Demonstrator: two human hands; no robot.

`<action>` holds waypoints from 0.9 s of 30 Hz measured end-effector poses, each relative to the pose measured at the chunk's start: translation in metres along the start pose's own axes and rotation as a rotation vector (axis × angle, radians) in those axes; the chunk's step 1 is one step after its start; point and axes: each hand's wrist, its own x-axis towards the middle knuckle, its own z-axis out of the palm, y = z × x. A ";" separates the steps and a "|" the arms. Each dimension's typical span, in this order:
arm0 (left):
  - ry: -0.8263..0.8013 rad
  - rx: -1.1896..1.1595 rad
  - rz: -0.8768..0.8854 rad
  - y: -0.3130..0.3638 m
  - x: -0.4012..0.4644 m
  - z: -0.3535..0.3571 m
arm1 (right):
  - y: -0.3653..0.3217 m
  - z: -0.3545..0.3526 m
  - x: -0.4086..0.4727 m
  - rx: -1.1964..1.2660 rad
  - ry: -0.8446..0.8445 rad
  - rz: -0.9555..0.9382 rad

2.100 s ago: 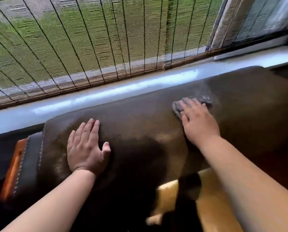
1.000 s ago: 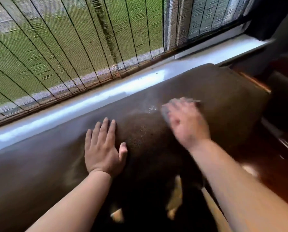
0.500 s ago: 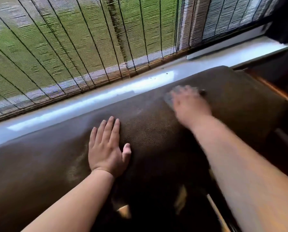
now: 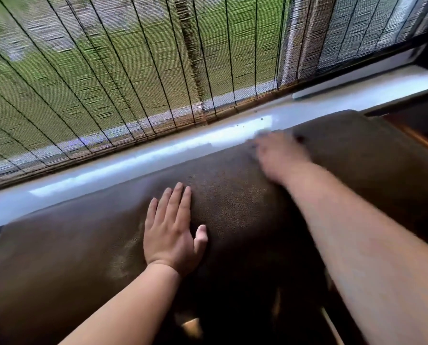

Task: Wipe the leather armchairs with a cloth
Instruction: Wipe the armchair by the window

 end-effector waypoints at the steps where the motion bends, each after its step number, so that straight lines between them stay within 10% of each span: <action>1: 0.006 -0.004 0.001 0.000 0.000 0.000 | 0.021 -0.004 0.004 -0.014 0.046 0.121; 4: 0.004 -0.009 -0.001 0.001 0.000 0.001 | 0.019 -0.001 -0.007 0.001 0.127 0.198; 11: 0.008 -0.026 0.010 0.000 -0.001 0.000 | -0.096 0.042 -0.076 0.074 0.006 -0.456; 19: 0.007 -0.025 0.002 0.002 -0.002 0.001 | 0.041 0.018 -0.069 0.196 0.305 0.261; 27: -0.046 -0.020 -0.007 0.003 -0.001 -0.004 | -0.043 0.064 -0.157 0.149 0.269 -0.415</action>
